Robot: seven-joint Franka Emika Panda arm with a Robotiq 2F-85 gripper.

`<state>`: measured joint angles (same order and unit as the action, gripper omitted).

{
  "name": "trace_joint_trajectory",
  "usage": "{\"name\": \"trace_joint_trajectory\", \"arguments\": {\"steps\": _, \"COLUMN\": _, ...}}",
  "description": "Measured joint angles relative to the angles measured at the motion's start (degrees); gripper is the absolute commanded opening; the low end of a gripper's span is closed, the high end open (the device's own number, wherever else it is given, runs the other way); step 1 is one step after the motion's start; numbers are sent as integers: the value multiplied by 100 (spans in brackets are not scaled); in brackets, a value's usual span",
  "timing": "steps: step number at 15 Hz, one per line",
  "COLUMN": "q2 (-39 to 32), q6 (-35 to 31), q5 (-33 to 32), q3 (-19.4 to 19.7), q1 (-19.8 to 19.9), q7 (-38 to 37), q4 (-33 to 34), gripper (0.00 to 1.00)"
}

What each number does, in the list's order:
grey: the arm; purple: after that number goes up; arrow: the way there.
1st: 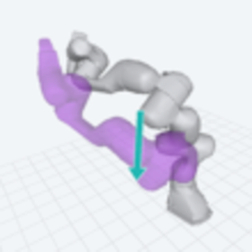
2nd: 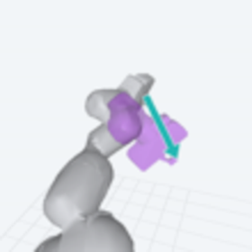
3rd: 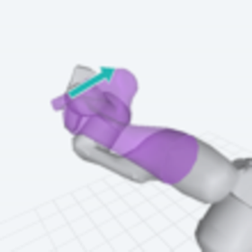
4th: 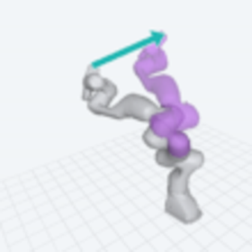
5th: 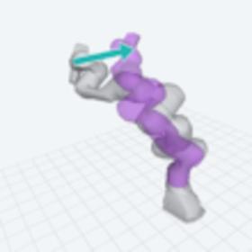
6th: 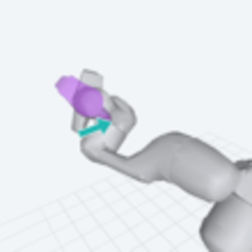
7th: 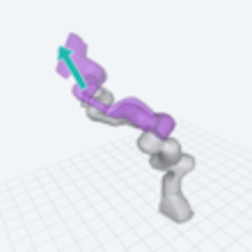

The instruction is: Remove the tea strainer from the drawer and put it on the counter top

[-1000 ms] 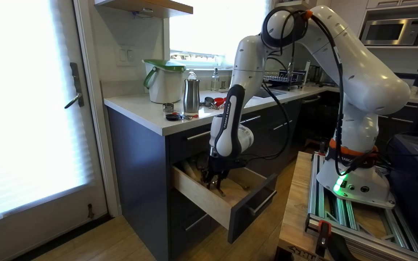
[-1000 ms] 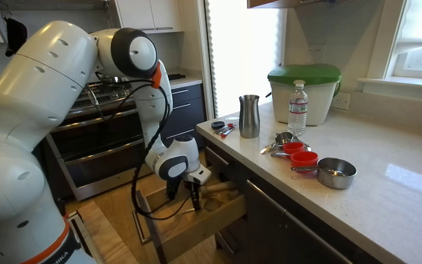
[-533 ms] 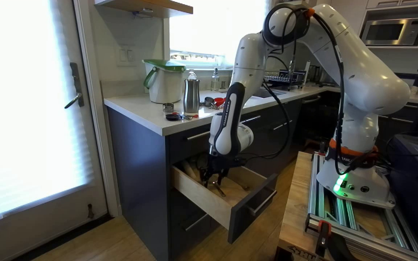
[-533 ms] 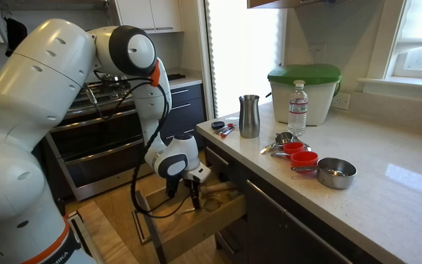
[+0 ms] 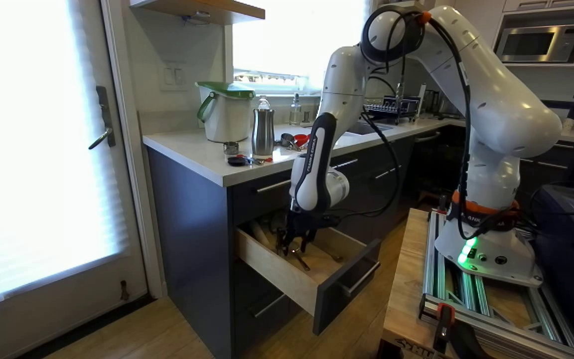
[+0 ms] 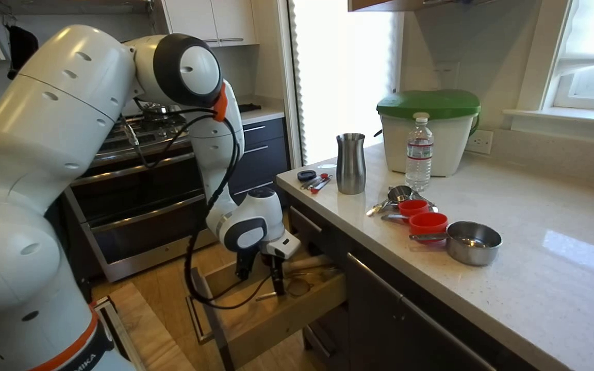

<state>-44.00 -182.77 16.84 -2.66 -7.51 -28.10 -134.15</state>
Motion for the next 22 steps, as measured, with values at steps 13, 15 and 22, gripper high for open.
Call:
{"name": "trace_joint_trajectory", "arguments": {"steps": 13, "q2": -107, "q6": 10, "q5": 4, "q3": 88, "q1": -73, "q7": 26, "q4": 6, "gripper": 40}}
{"name": "trace_joint_trajectory", "arguments": {"steps": 15, "q2": -136, "q6": 15, "q5": 4, "q3": 100, "q1": -88, "q7": 28, "q4": 16, "gripper": 40}}
{"name": "trace_joint_trajectory", "arguments": {"steps": 22, "q2": -139, "q6": 49, "q5": 4, "q3": 187, "q1": -110, "q7": 50, "q4": 40, "gripper": 3}}
